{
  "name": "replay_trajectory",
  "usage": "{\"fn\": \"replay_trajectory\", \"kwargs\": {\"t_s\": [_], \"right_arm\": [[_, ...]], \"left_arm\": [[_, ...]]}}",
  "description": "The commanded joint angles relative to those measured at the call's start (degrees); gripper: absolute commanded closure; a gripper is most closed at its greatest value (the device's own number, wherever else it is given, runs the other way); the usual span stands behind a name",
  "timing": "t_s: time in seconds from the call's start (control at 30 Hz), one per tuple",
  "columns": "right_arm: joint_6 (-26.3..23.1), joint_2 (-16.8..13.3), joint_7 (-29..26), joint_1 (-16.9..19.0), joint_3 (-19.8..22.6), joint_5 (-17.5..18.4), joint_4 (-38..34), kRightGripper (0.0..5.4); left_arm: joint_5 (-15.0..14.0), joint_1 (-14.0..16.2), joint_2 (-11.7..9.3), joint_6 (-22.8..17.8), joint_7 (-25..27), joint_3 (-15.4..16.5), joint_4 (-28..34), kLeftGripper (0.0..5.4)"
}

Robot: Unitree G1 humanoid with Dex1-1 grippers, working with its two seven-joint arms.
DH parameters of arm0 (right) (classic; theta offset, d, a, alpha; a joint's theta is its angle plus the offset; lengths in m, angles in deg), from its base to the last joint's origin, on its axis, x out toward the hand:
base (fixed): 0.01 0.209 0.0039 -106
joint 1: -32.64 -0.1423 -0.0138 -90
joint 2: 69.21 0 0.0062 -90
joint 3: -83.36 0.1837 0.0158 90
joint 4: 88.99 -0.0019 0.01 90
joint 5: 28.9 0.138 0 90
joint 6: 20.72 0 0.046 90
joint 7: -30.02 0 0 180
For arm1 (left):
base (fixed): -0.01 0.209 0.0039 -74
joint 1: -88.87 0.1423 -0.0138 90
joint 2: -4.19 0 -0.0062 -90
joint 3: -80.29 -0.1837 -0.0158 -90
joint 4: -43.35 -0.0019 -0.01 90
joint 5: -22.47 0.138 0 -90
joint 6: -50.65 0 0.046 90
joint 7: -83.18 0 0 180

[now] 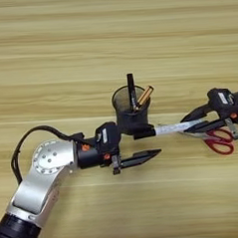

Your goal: Move the objects on the table

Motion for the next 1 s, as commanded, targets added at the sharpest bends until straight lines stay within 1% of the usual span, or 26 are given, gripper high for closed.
{"fn": "replay_trajectory", "kwargs": {"t_s": [0.03, 0.7, 1.0], "right_arm": [[-0.37, -0.08, 2.18, -2.70, 1.47, -0.41, 0.65, 4.66], [-1.43, -0.05, 1.73, -3.45, 2.11, -0.03, 0.27, 4.66], [-2.75, 0.31, 1.80, -3.69, 2.62, 0.70, 0.07, 4.66]], "left_arm": [[0.24, 0.31, -0.51, 0.33, 1.79, -1.47, 0.58, 3.27], [0.16, 0.34, -0.54, 0.38, 1.54, -1.52, 0.77, 4.73], [0.20, 0.31, -0.61, 0.53, 1.55, -1.45, 0.60, 4.75]]}}
